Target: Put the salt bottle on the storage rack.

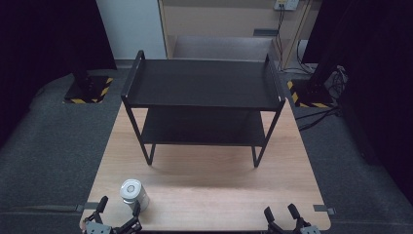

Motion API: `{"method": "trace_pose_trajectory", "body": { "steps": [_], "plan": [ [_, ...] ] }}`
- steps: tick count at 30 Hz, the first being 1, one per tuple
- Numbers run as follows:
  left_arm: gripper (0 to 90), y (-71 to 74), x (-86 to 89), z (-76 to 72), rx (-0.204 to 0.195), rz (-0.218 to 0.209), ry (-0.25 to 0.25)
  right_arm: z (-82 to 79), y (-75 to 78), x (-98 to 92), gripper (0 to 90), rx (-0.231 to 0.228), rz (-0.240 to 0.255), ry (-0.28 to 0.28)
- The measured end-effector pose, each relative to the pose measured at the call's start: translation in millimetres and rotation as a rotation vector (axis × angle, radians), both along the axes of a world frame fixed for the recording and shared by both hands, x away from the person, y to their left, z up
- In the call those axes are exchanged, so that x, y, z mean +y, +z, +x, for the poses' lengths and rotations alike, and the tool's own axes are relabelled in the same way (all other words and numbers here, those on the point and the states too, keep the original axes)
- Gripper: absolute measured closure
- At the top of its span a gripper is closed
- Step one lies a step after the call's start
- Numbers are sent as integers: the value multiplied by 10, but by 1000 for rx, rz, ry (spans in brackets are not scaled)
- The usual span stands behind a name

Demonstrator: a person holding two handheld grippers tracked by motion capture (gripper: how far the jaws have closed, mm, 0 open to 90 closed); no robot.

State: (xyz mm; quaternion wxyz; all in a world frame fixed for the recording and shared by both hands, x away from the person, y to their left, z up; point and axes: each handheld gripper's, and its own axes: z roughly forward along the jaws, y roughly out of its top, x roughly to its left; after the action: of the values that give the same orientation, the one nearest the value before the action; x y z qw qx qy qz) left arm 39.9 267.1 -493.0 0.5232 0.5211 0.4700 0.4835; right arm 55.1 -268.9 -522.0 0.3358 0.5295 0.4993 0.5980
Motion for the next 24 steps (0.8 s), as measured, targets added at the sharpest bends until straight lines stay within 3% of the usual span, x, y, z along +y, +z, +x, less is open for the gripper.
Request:
{"method": "trace_pose_trajectory", "body": {
  "steps": [12, 24],
  "plan": [
    [31, -70, -23, 8, 0, 5, -3, -67, 6, -33, 77, -9, 2, -4],
    [31, -146, -81, 210, 57, 31, 3, -104, -10, -69, 76, -4, 5, -16]
  ]
}}
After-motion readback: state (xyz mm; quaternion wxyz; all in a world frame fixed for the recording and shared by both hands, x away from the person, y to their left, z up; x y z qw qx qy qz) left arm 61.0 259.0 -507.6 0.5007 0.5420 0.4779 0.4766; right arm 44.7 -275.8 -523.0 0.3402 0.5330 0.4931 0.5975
